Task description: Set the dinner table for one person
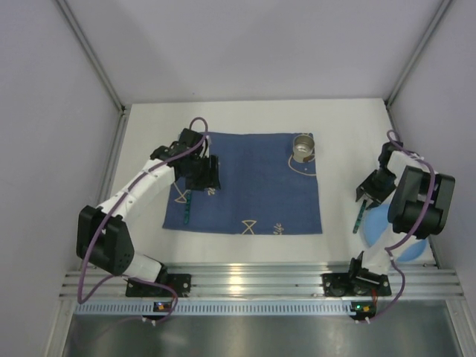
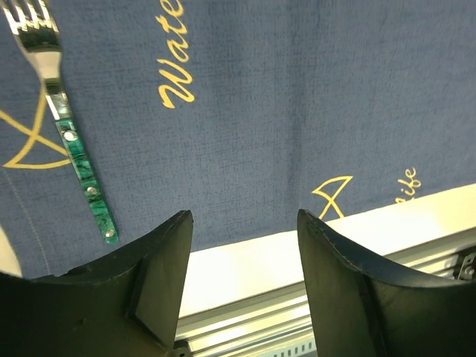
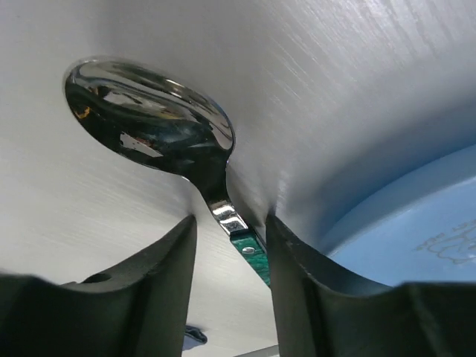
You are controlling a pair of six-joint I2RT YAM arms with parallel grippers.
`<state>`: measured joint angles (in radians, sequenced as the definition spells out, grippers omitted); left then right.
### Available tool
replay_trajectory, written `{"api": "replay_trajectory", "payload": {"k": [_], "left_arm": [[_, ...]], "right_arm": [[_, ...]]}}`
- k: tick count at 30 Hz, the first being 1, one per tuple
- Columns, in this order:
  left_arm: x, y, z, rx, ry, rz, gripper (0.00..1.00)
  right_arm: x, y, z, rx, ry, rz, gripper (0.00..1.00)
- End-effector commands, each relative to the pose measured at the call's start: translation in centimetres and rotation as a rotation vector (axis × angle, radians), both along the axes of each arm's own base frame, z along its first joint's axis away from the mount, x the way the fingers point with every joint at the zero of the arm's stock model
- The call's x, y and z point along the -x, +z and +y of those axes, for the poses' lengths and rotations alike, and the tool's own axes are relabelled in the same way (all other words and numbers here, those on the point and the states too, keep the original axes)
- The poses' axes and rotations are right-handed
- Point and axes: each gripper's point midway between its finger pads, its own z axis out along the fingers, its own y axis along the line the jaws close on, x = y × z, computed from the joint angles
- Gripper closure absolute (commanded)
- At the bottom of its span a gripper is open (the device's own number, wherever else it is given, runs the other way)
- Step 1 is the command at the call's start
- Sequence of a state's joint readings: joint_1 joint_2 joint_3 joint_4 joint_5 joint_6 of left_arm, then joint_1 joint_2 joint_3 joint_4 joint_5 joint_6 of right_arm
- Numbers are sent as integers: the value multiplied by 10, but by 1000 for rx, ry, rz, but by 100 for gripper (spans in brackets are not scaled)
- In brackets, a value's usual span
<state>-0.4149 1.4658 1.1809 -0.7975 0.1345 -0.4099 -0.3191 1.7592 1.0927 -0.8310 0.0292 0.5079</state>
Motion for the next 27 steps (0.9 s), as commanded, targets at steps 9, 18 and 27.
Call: {"api": "replay_trajectory", "payload": {"k": [9,18,27], "left_arm": [[-11,45,1,0,86,-115,36],[-52,82,4,-29,55,-308,32],[-62,79,20,-45,24,-372,31]], "right_arm": [[-36,3,-14,47,-19,-30,100],[-90,119,42,264,175,-190,100],[-77,179,201,256,539,-404,100]]}}
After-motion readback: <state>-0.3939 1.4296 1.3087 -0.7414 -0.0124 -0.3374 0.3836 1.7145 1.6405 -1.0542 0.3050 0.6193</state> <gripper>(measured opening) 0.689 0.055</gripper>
